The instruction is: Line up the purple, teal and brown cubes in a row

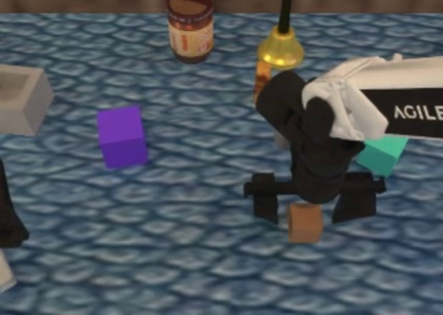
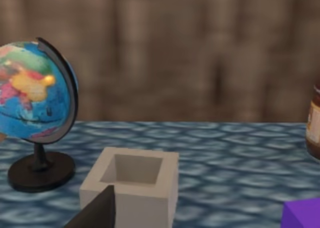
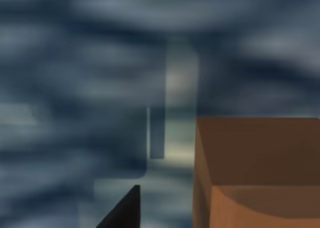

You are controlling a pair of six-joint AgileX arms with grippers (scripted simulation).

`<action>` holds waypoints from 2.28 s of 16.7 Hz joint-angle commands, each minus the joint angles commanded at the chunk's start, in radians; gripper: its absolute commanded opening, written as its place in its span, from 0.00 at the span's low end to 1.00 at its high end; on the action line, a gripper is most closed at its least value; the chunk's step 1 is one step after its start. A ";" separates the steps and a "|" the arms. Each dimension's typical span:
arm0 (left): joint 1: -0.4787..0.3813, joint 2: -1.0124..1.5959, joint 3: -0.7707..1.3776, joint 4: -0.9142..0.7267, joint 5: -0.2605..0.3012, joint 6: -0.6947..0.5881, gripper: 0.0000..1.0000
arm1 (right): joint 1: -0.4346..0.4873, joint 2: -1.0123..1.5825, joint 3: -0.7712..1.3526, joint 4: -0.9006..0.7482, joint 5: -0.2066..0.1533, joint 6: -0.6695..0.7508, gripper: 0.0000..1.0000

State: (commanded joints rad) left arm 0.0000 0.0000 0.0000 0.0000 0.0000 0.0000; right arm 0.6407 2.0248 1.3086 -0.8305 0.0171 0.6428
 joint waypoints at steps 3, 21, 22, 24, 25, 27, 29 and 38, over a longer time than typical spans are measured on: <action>0.000 0.000 0.000 0.000 0.000 0.000 1.00 | 0.000 0.000 0.000 0.000 0.000 0.000 1.00; 0.000 0.000 0.000 0.000 0.000 0.000 1.00 | 0.004 -0.094 0.154 -0.250 -0.001 -0.001 1.00; 0.000 0.000 0.000 0.000 0.000 0.000 1.00 | 0.001 -0.090 0.158 -0.252 -0.001 -0.012 1.00; 0.000 0.000 0.000 0.000 0.000 0.000 1.00 | -0.015 -0.073 0.180 -0.259 -0.001 -0.066 1.00; 0.000 0.000 0.000 0.000 0.000 0.000 1.00 | -0.027 -0.061 0.195 -0.265 -0.002 -0.109 1.00; 0.000 0.000 0.000 0.000 0.000 0.000 1.00 | -0.061 -0.032 0.233 -0.278 -0.003 -0.222 1.00; 0.000 0.000 0.000 0.000 0.000 0.000 1.00 | -0.104 0.002 0.272 -0.294 -0.004 -0.359 1.00; 0.000 0.000 0.000 0.000 0.000 0.000 1.00 | -0.334 0.141 0.436 -0.361 -0.010 -1.144 1.00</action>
State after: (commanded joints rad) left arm 0.0000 0.0000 0.0000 0.0000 0.0000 0.0000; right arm 0.3067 2.1656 1.7447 -1.1918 0.0070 -0.5008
